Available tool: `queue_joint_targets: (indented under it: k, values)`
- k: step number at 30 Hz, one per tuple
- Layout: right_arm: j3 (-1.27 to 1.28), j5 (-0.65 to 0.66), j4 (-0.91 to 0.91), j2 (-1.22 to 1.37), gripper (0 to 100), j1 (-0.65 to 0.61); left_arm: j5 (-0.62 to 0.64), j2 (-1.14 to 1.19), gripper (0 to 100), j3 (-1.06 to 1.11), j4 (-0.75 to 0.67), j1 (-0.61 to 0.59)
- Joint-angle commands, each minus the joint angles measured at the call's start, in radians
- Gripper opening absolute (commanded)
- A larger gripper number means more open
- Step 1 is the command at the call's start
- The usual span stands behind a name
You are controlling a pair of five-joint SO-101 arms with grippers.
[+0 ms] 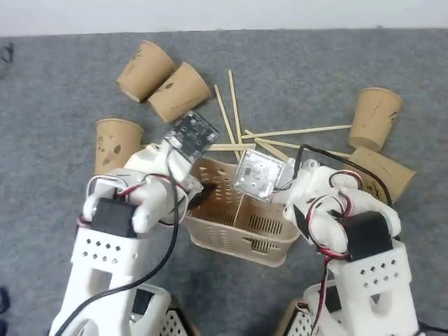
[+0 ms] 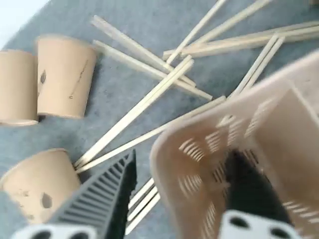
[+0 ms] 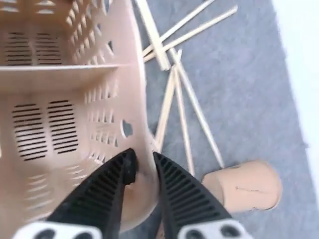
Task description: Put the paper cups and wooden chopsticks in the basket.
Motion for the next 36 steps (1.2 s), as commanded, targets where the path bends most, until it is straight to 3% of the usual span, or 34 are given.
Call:
queue_joint_targets:
  k: [1, 12, 16, 22, 30, 36]
  values:
    - [0.025, 0.040, -0.107, 0.002, 0.7, 0.065, -0.051, 0.026, 33, 0.028, 0.054, -0.043]
    - [0.086, 0.037, -0.288, 0.131, 0.9, 0.073, -0.114, 0.026, 33, 0.028, 0.058, -0.043]
    - [0.086, 0.037, -0.278, 0.127, 2.6, 0.074, -0.114, 0.026, 33, 0.025, 0.052, -0.049]
    - [0.086, 0.037, -0.249, 0.127, 21.2, 0.076, -0.080, 0.026, 33, -0.064, 0.052, -0.051]
    - [0.041, 0.005, -0.248, 0.125, 20.7, 0.076, -0.058, 0.026, 33, -0.150, 0.052, -0.048]
    - [-0.060, -0.020, -0.182, 0.125, 20.8, 0.068, 0.029, 0.026, 33, -0.259, 0.054, -0.049]
